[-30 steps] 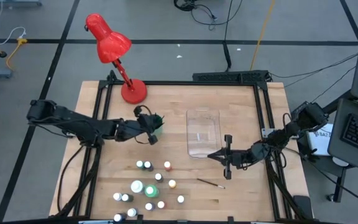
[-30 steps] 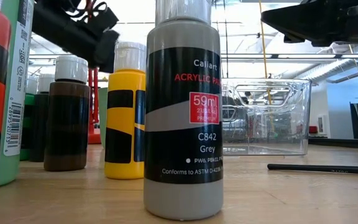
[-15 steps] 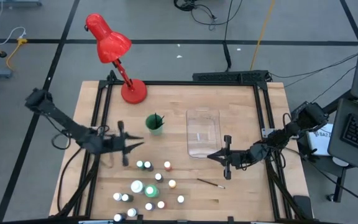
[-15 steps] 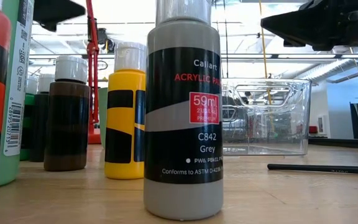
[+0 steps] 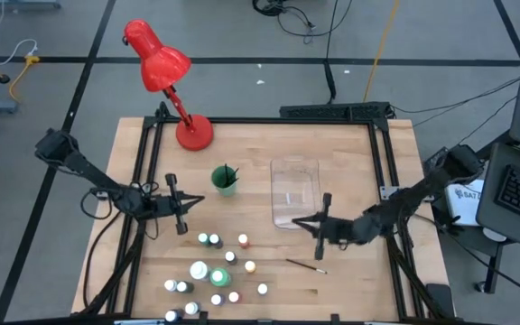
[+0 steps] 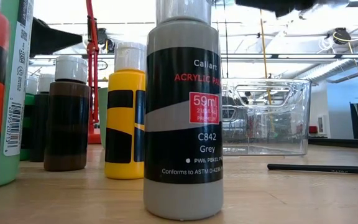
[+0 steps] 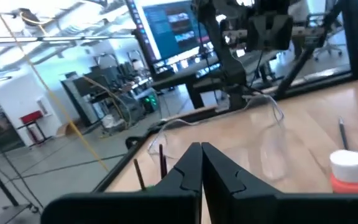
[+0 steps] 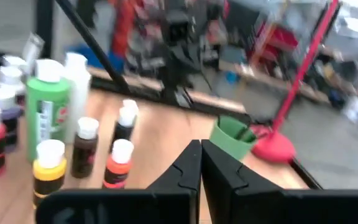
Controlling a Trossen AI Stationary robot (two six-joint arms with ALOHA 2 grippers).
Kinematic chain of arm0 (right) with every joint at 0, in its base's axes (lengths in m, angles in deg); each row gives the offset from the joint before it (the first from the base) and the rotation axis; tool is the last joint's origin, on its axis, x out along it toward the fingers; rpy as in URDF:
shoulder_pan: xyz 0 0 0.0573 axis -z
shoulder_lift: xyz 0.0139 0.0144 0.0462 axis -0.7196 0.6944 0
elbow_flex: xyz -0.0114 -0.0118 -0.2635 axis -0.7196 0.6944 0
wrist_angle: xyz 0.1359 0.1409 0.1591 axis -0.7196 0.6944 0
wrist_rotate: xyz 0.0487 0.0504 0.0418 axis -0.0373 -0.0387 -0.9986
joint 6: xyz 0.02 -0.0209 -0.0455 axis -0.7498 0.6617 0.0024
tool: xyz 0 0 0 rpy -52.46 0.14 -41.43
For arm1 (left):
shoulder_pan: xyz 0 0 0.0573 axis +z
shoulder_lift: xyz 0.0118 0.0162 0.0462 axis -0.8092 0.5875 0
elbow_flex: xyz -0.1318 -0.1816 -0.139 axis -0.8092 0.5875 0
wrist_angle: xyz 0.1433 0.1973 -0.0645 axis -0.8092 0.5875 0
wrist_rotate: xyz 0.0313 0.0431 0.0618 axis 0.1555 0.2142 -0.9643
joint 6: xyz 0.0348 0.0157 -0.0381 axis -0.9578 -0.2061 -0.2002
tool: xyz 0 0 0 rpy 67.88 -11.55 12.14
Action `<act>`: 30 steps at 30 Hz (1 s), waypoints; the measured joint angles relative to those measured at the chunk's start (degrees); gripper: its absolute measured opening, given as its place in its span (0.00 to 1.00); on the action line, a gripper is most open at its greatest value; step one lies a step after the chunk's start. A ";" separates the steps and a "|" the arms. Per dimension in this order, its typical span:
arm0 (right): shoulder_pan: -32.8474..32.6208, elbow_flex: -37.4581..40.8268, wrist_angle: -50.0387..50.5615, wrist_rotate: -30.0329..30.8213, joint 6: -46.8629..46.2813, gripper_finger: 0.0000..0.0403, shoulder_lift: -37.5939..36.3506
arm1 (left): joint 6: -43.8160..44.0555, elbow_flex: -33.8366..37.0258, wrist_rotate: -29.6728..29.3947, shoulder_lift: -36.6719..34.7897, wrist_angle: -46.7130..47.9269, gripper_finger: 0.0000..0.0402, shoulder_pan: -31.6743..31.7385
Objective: Pick & Place Paint Supplies
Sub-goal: Put the silver paintbrush into the green cup
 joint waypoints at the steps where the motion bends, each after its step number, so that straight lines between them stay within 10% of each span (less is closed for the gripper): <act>1: -0.91 -4.51 9.07 2.64 -3.02 0.01 0.54 | -0.02 0.01 0.79 -0.05 -0.59 0.02 0.27; 10: -8.53 -37.87 79.61 -6.18 -44.18 0.01 14.57 | -0.47 -0.03 9.28 -0.04 -2.99 0.05 2.49; 21: -9.92 -39.76 84.75 -28.81 -73.06 0.17 27.21 | -0.35 -0.03 14.85 -0.07 -5.31 0.05 6.67; 30: -10.43 -39.74 86.50 -32.75 -80.57 0.42 31.51 | 0.09 -0.03 14.85 -0.07 -4.92 0.05 8.27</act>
